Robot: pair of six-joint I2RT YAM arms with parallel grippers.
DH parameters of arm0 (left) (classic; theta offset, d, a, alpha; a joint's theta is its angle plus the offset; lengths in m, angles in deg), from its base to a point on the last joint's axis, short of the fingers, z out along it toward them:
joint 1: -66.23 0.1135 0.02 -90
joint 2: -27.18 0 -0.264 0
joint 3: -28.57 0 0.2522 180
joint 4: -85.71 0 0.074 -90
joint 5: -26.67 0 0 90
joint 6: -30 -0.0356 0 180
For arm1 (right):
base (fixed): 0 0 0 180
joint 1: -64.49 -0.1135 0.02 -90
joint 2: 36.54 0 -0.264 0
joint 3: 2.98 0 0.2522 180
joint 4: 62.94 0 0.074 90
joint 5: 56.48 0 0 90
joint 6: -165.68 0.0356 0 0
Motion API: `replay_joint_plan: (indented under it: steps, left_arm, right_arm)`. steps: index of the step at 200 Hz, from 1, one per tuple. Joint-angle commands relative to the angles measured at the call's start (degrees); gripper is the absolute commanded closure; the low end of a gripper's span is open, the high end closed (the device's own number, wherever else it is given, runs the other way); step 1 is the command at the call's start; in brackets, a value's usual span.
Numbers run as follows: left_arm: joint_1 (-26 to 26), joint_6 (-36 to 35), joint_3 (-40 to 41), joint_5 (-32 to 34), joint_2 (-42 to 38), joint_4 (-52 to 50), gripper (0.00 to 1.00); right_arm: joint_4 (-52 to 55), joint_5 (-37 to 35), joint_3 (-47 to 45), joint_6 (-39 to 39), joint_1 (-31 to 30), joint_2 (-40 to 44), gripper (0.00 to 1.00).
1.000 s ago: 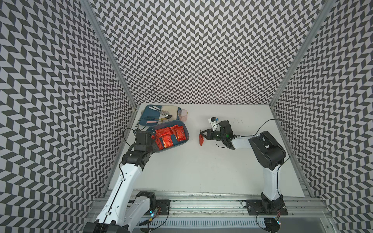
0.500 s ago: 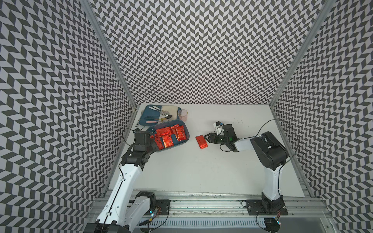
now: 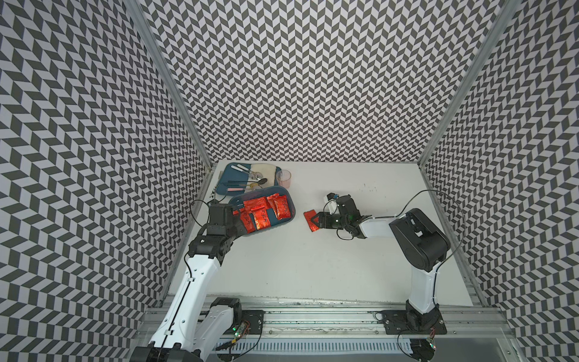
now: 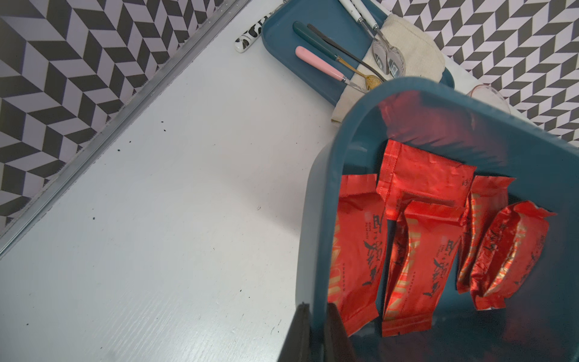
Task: Take the tea bags out of the storage box
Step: Place the tea bag at the center of the board.
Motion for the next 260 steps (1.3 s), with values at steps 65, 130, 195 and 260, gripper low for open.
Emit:
replay_joint_plan:
  steps: [65, 130, 195, 260]
  left_arm:
    - [0.63, -0.37, 0.12, -1.2, -0.92, 3.42, 1.0]
    - [0.72, -0.37, 0.22, -1.08, -1.26, 3.45, 1.0]
    - [0.71, -0.37, 0.22, -1.13, -1.34, 3.45, 1.0]
    - [0.74, -0.36, 0.22, -1.09, -1.49, 3.45, 1.0]
  right_arm:
    - [1.37, 1.31, -2.72, 2.54, -1.58, 3.15, 0.42]
    - [1.3, 3.31, -4.17, 4.1, -2.63, 4.68, 0.44]
    - [4.89, -1.11, -2.33, 1.52, -1.51, 7.34, 0.42]
    - [9.45, -0.32, 5.83, -0.95, -1.07, 0.94, 0.36]
